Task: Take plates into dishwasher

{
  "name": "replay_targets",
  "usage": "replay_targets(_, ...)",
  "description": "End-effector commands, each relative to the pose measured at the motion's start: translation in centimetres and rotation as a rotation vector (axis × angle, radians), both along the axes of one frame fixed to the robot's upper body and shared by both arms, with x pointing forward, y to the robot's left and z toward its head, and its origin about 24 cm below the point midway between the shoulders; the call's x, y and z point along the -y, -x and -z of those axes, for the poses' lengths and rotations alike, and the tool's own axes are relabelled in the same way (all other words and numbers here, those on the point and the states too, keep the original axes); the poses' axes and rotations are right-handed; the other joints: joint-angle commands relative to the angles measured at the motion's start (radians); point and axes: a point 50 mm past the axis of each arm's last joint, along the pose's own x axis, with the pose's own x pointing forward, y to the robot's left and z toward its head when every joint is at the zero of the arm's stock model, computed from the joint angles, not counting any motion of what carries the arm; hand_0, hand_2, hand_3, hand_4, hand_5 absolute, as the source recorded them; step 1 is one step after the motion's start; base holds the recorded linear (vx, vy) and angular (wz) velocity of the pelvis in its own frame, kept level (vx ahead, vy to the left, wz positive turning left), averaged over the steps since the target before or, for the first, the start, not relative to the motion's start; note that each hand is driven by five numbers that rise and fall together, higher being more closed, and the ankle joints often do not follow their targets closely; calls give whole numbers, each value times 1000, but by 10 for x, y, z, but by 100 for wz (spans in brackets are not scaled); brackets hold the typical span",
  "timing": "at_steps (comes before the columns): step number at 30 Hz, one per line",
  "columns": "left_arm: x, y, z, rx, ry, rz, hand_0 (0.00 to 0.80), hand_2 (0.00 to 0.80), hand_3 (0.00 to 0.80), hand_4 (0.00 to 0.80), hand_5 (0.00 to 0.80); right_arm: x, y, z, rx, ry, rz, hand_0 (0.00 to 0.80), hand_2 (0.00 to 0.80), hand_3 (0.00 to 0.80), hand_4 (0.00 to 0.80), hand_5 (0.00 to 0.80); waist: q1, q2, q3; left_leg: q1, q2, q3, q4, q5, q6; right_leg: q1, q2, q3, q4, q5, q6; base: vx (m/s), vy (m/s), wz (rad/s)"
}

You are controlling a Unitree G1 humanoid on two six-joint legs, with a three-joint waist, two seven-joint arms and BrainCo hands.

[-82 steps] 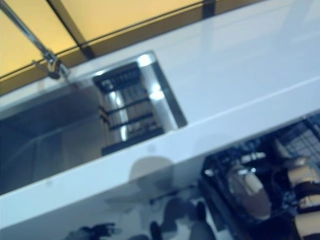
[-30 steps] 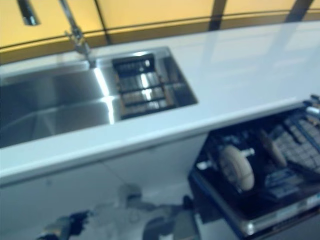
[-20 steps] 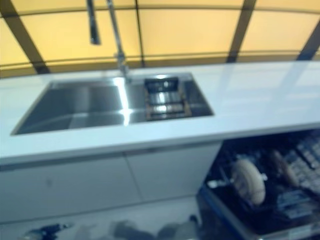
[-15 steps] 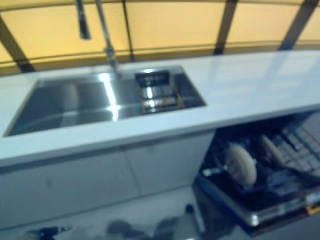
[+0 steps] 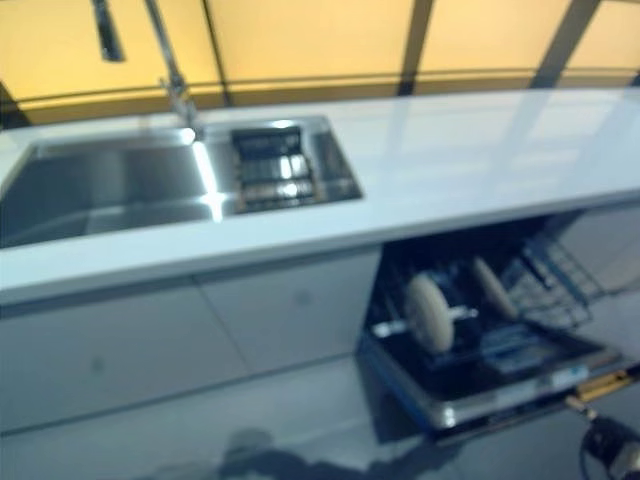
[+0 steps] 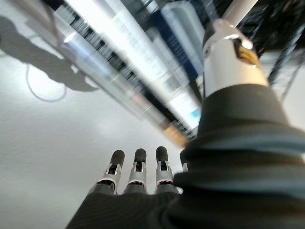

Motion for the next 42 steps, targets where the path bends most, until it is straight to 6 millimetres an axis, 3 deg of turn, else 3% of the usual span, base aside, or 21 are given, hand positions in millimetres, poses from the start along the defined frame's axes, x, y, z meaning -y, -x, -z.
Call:
replay_targets(1, -7, -31, -14, 37, -54, 16, 0, 0, 0, 0, 0, -5, -4, 7, -28, 31, -7, 0, 0, 0, 0, 0, -26, -24, 20, 5, -57, 15, -26, 48, 38, 16, -43, 26, 41, 26, 26, -134, -162, 10)
replay_targets(4, -2, -30, -11, -8, -44, 7, 0, 0, 0, 0, 0, -16, -7, 17, -108, 42, -63, 0, 0, 0, 0, 0, -29, -14, 18, 2, -55, 17, -71, 83, 24, 19, -19, 12, 39, 3, 7, -118, -187, 5)
replay_targets(7, 0, -10, -3, -84, -24, -46, 0, 0, 0, 0, 0, -25, 1, 28, -172, 16, -66, 0, 0, 0, 0, 0, -22, -3, 22, -8, -40, 18, -111, 128, 5, 41, 9, -8, 24, -12, -15, -62, -227, 3)
replay_targets(11, 6, 15, 7, -126, -7, -90, 0, 0, 0, 0, 0, -39, 17, 44, -261, -30, -38, 0, 0, 0, 0, 0, -4, 14, 38, -70, -17, 47, -210, 272, -49, 104, 52, -44, -72, 15, -31, -83, -151, 10)
replay_targets(12, 6, 15, 8, -125, -4, -86, 0, 0, 0, 0, 0, -39, 19, 44, -273, -27, -29, 0, 0, 0, 0, 0, -3, 15, 41, -77, -18, 45, -209, 277, -52, 106, 53, -46, -83, 24, -32, -160, -73, 17)
replay_targets(13, 7, 12, 8, -114, 6, -82, 0, 0, 0, 0, 0, -37, 22, 43, -296, -21, 0, 0, 0, 0, 0, 0, -3, 16, 45, -77, -24, 45, -197, 267, -48, 102, 50, -52, -97, 38, -34, -229, -22, 15)
replay_targets(17, 17, -6, 8, -86, 33, -41, 0, 0, 0, 0, 0, -36, 29, 43, -313, -16, 83, 0, 0, 0, 0, 0, -35, -3, 38, -27, -81, 53, 6, 122, -14, 57, 14, -79, -103, 81, -42, -264, 43, 32)
replay_targets(20, 26, -14, 10, -116, 53, 29, 0, 0, 0, 0, 0, -38, 22, 44, -297, 21, 70, 0, 0, 0, 0, 0, -65, 2, 32, 14, -125, -8, 139, 16, 37, -33, 26, -47, 42, 26, -73, -241, 131, 12)
replay_targets(21, 28, -15, 10, -128, 69, 50, 0, 0, 0, 0, 0, -37, 18, 43, -283, 37, 61, 0, 0, 0, 0, 0, -72, 9, 34, 29, -134, -19, 100, -16, 55, -61, 32, -52, 83, 12, -75, -218, 170, 6)
replay_targets(23, 35, -21, 12, -128, 91, 85, 0, 0, 0, 0, 0, -41, 11, 44, -252, 45, 94, 0, 0, 0, 0, 0, -86, 25, 53, 63, -150, -38, -6, -26, 73, -125, 46, -50, 160, -5, -64, -189, 112, 40)
replay_targets(25, 47, -24, 17, -123, 122, 130, 0, 0, 0, 0, 0, -47, 14, 49, -263, 43, 66, 0, 0, 0, 0, 0, -92, 2, 70, 53, -158, -33, 46, -60, 74, -128, 20, -47, 119, 43, -44, -172, -4, 45)
replay_targets(28, 58, -18, 24, -108, 131, 198, 0, 0, 0, 0, 0, -46, 12, 48, -271, 52, 38, 0, 0, 0, 0, 0, -93, -2, 76, 76, -171, -14, 6, -51, 75, -106, 15, -38, 41, 95, -16, -85, 57, -2)
replay_targets(31, 54, -12, 24, -144, 103, 222, 0, 0, 0, 0, 0, -42, 10, 45, -264, 60, -16, 0, 0, 0, 0, 0, -84, -7, 67, 92, -197, 12, -27, -53, 79, -100, 15, -59, -7, 127, -2, -81, 57, -16)
replay_targets(33, 45, -1, 23, -165, 80, 171, 0, 0, 0, 0, 0, -44, 6, 46, -253, 66, -40, 0, 0, 0, 0, 0, -83, 1, 71, 110, -195, 20, -53, -48, 86, -116, 20, -48, 38, 111, 8, -97, -19, -24)
replay_targets(35, 39, 3, 21, -172, 69, 132, 0, 0, 0, 0, 0, -47, 6, 48, -257, 63, -39, 0, 0, 0, 0, 0, -79, -1, 64, 108, -190, 25, -61, -37, 92, -126, -1, -40, 56, 112, 14, -121, -143, -23)
replay_targets(36, 32, 8, 19, -179, 59, 84, 0, 0, 0, 0, 0, -54, 9, 54, -265, 52, -33, 0, 0, 0, 0, 0, -64, -1, 59, 92, -170, 28, -47, -31, 90, -112, -67, -26, 50, 139, 23, -131, -219, -29)
replay_targets(37, 31, 9, 19, -181, 57, 75, 0, 0, 0, 0, 0, -55, 10, 55, -264, 52, -29, 0, 0, 0, 0, 0, -61, -1, 58, 90, -167, 29, -43, -32, 89, -110, -74, -25, 48, 143, 24, -185, -431, -38)
replay_targets(38, 28, 12, 18, -186, 59, 54, 0, 0, 0, 0, 0, -58, 12, 57, -263, 68, 4, 0, 0, 0, 0, 0, -57, -3, 61, 78, -145, 26, -8, -49, 79, -111, -171, 2, 20, 214, 40, -98, -406, -35)
replay_targets(39, 27, 16, 19, -192, 60, 39, 0, 0, 0, 0, 0, -59, 14, 59, -267, 74, 23, 0, 0, 0, 0, 0, -55, -3, 63, 70, -127, 16, 22, -64, 71, -116, -215, 25, 5, 247, 49, -100, -530, -29)
replay_targets(40, 25, 17, 18, -197, 57, 28, 0, 0, 0, 0, 0, -59, 15, 59, -260, 64, 38, 0, 0, 0, 0, 0, -54, -6, 69, 51, -102, 8, 78, -87, 63, -120, -245, 46, 0, 261, 54, -54, -430, -9)
replay_targets(42, 23, 19, 17, -202, 46, 23, 0, 0, 0, 0, 0, -60, 12, 59, -251, 67, 50, 0, 0, 0, 0, 0, -56, -9, 78, 38, -57, 15, 129, -113, 52, -138, -253, 49, 20, 245, 63, -26, -374, -6)
